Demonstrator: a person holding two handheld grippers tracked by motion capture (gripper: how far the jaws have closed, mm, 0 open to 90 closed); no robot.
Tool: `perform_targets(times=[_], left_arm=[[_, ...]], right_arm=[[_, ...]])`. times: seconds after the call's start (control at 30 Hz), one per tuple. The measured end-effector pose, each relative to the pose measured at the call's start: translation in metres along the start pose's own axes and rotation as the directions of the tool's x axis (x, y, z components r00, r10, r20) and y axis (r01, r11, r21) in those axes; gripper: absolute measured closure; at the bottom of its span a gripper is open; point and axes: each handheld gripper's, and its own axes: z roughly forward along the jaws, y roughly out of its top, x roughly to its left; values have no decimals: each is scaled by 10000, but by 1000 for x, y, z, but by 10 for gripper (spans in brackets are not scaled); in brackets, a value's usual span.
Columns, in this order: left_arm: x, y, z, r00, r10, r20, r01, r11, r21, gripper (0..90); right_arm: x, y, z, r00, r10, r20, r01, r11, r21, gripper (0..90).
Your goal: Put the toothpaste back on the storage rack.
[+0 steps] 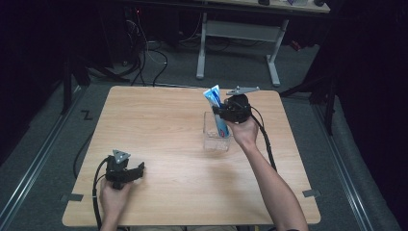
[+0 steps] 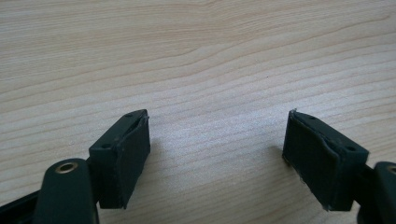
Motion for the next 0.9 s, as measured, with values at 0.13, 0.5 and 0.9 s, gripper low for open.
perform_targets(times=[0.13, 0.5, 0.9], left_arm=[[0, 0, 0, 10000, -2, 1, 2, 10000, -1, 234], [0, 0, 0, 10000, -17, 1, 17, 10000, -13, 234], [0, 0, 0, 10000, 10, 5, -10, 10000, 8, 234]], right_arm=[[1, -1, -1, 10000, -71, -42, 71, 10000, -24, 704], [-1, -7, -3, 10000, 38, 4, -38, 9999, 149, 704], [-3, -13, -6, 9999, 162, -31, -161, 9995, 266, 704]])
